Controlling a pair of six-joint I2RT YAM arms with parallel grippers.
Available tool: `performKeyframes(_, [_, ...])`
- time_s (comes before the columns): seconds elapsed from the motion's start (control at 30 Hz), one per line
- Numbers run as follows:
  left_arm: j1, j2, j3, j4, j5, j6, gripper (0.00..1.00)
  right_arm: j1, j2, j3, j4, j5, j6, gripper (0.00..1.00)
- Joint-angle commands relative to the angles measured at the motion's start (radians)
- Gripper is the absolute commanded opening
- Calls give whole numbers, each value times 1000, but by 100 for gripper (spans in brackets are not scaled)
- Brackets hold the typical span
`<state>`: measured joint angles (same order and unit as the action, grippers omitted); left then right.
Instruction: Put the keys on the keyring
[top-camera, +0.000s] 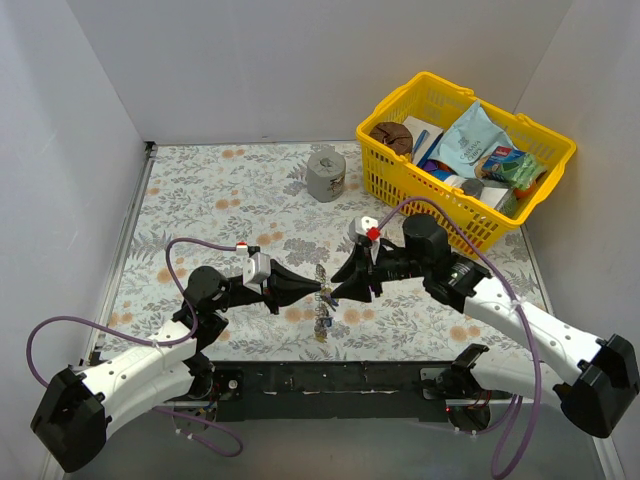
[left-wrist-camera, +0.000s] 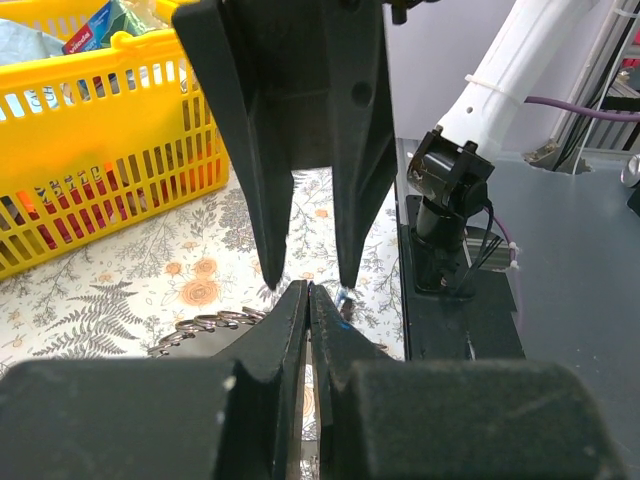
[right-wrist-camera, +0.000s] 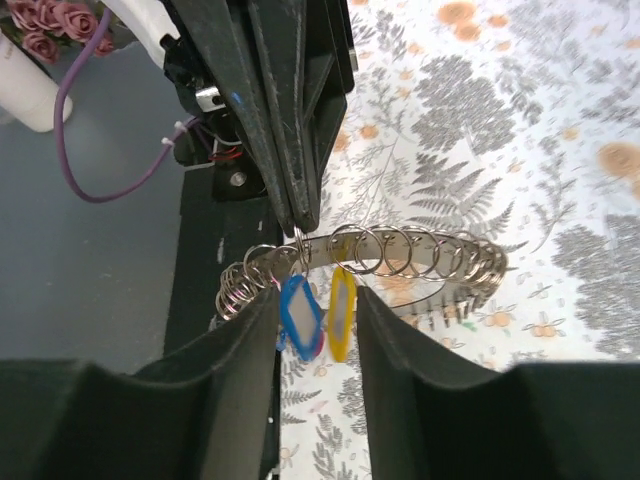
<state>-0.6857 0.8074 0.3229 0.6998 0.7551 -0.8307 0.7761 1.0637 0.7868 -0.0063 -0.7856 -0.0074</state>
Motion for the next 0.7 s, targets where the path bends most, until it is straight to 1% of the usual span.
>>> performKeyframes(0.0, [-2, -27, 42, 36, -10, 13, 0, 0, -86, -14, 28, 51, -32, 51])
performKeyframes(0.1, [-3, -24, 44, 43, -7, 10, 0, -1, -91, -14, 54, 14, -31, 58])
performKeyframes(0.23, [-2, -20, 44, 49, -7, 5, 0, 0, -74, -12, 89, -29, -5, 59])
performKeyframes(0.37, [-2, -20, 51, 41, -3, 8, 0, 0, -59, -11, 109, -35, 23, 55])
performKeyframes(0.4, [-2, -19, 53, 40, -3, 10, 0, 0, -53, -9, 114, -37, 27, 52])
performKeyframes(0.5, [-2, -20, 53, 33, -3, 12, 0, 2, -38, -8, 134, -53, 46, 48])
performKeyframes(0.67, [-3, -19, 56, 35, -3, 8, 0, 2, -21, -23, 201, -75, 87, 44])
